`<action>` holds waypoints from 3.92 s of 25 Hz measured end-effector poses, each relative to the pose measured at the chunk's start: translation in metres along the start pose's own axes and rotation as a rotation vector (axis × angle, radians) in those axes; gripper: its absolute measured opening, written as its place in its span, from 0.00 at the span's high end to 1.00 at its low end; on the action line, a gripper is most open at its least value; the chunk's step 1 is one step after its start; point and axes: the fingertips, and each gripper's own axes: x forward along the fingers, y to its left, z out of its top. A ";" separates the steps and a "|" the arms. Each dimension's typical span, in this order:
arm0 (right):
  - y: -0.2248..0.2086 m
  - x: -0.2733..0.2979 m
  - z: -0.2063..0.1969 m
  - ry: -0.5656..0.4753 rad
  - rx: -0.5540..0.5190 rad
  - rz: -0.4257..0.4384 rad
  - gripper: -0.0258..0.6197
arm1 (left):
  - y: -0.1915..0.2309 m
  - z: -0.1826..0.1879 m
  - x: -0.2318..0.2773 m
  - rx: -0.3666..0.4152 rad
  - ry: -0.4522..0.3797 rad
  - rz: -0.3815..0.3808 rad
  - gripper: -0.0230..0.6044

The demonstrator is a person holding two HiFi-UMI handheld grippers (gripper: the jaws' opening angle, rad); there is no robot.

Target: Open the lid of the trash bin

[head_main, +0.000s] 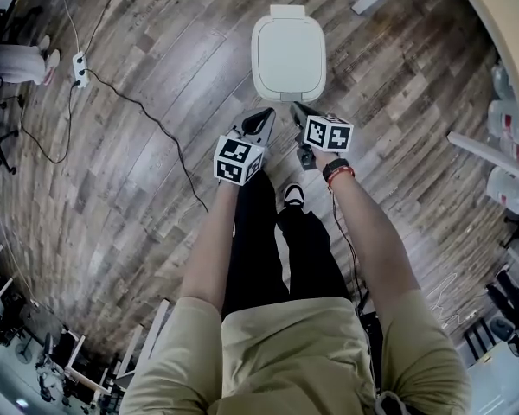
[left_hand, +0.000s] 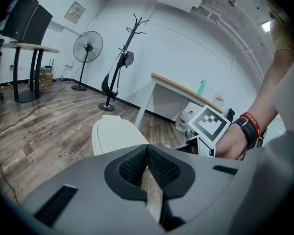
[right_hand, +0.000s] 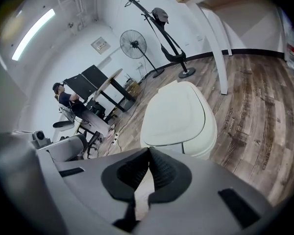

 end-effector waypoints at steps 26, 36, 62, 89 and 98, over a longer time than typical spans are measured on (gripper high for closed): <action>-0.048 0.038 -0.012 0.111 -0.075 -0.127 0.94 | 0.026 -0.021 0.027 -0.037 0.024 -0.009 0.93; -0.050 0.038 -0.012 0.148 -0.102 -0.148 0.94 | 0.025 -0.023 0.028 -0.041 0.033 -0.005 0.93; -0.012 0.000 0.009 0.109 0.001 -0.097 0.94 | 0.021 -0.011 -0.016 -0.127 0.069 0.015 0.93; 0.197 -0.257 0.060 0.064 -0.250 0.051 0.94 | -0.138 0.153 -0.219 -0.040 0.017 0.122 0.93; 0.238 -0.332 0.085 -0.083 -0.307 0.062 0.94 | -0.176 0.198 -0.267 -0.012 -0.062 0.201 0.93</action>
